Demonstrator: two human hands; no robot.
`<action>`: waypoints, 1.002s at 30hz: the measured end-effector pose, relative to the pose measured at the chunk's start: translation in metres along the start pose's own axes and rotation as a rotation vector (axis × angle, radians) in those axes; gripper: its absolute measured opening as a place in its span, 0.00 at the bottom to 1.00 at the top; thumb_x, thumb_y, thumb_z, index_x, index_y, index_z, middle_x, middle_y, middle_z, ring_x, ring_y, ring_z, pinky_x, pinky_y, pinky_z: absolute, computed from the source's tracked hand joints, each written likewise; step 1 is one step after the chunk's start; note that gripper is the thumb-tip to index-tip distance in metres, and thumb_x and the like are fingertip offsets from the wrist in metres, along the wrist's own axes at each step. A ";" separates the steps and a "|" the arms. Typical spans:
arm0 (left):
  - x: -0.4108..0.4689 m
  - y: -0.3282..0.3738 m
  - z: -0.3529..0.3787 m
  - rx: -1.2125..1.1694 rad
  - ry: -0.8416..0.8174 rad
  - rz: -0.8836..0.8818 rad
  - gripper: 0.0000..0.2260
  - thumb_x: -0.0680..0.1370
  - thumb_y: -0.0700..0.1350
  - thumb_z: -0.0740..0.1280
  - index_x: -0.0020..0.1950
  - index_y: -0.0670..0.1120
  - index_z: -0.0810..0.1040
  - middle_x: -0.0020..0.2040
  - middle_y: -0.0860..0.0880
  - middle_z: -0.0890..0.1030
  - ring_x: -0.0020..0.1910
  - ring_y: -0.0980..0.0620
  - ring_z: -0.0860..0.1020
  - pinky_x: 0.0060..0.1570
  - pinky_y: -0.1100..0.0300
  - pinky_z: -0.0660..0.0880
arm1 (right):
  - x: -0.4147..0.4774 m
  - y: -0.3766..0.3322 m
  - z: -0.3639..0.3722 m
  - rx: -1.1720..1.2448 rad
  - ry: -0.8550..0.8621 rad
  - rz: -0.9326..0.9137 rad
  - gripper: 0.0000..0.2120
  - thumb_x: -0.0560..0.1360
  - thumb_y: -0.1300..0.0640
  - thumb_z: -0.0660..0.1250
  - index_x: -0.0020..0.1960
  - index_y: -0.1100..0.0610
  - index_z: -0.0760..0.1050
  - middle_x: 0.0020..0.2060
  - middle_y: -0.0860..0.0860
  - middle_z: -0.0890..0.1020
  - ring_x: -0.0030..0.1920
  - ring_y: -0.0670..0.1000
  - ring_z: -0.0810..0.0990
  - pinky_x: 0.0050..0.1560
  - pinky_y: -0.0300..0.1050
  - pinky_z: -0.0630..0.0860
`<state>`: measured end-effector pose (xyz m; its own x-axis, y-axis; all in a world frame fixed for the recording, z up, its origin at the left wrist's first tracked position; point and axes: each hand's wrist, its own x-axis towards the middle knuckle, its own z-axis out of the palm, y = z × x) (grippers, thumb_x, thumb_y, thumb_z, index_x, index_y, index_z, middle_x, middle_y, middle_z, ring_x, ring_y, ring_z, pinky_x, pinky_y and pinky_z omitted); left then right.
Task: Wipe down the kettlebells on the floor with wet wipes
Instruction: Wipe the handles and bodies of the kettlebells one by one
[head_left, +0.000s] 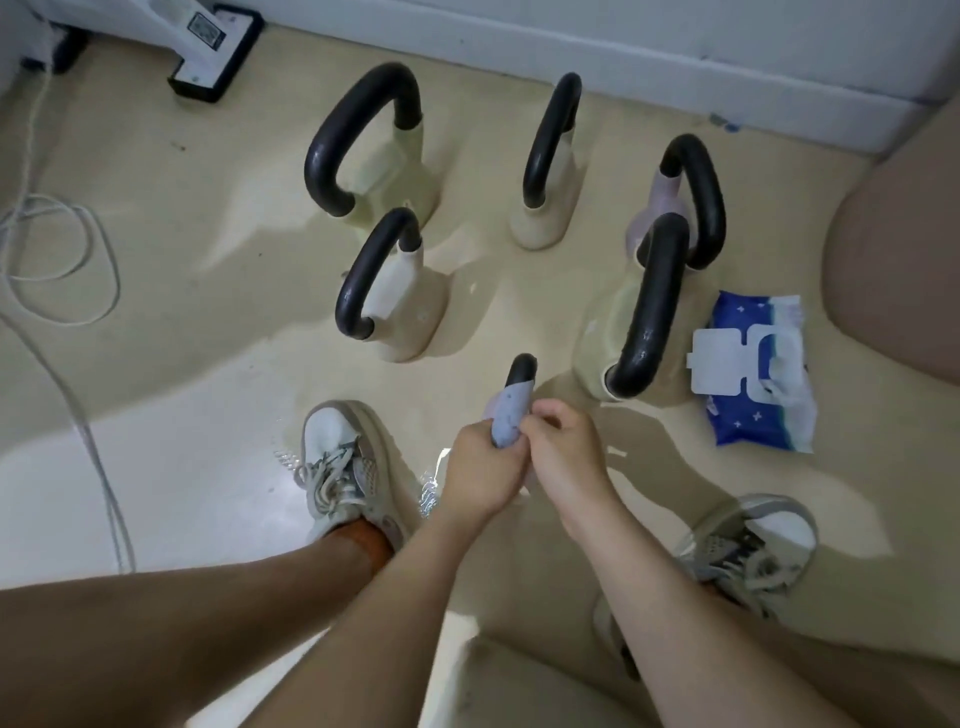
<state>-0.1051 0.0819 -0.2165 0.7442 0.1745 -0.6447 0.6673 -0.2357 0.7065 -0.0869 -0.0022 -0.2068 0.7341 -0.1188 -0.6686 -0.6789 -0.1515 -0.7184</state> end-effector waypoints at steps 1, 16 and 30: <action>0.003 0.007 -0.005 -0.020 -0.102 -0.044 0.15 0.76 0.42 0.64 0.28 0.49 0.72 0.25 0.50 0.75 0.23 0.50 0.74 0.25 0.62 0.71 | 0.001 -0.001 -0.001 -0.040 0.029 -0.021 0.08 0.74 0.61 0.63 0.51 0.57 0.77 0.46 0.52 0.82 0.48 0.51 0.80 0.47 0.43 0.74; 0.030 0.019 -0.032 0.826 -0.059 0.289 0.09 0.76 0.47 0.62 0.40 0.44 0.74 0.31 0.47 0.79 0.35 0.42 0.80 0.32 0.57 0.70 | 0.036 -0.036 -0.020 -0.774 -0.088 -0.511 0.20 0.67 0.71 0.60 0.56 0.58 0.79 0.53 0.54 0.82 0.54 0.55 0.79 0.56 0.48 0.75; 0.035 -0.038 -0.030 0.504 0.379 0.564 0.07 0.68 0.34 0.66 0.42 0.44 0.76 0.39 0.49 0.77 0.36 0.50 0.73 0.35 0.63 0.64 | -0.005 0.014 -0.043 -0.795 0.065 -0.453 0.16 0.73 0.62 0.67 0.60 0.54 0.78 0.49 0.54 0.82 0.49 0.56 0.79 0.44 0.43 0.68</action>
<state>-0.1038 0.1257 -0.2567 0.9813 0.1905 -0.0292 0.1672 -0.7662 0.6205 -0.0994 -0.0454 -0.2049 0.9431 0.0652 -0.3260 -0.1331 -0.8246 -0.5499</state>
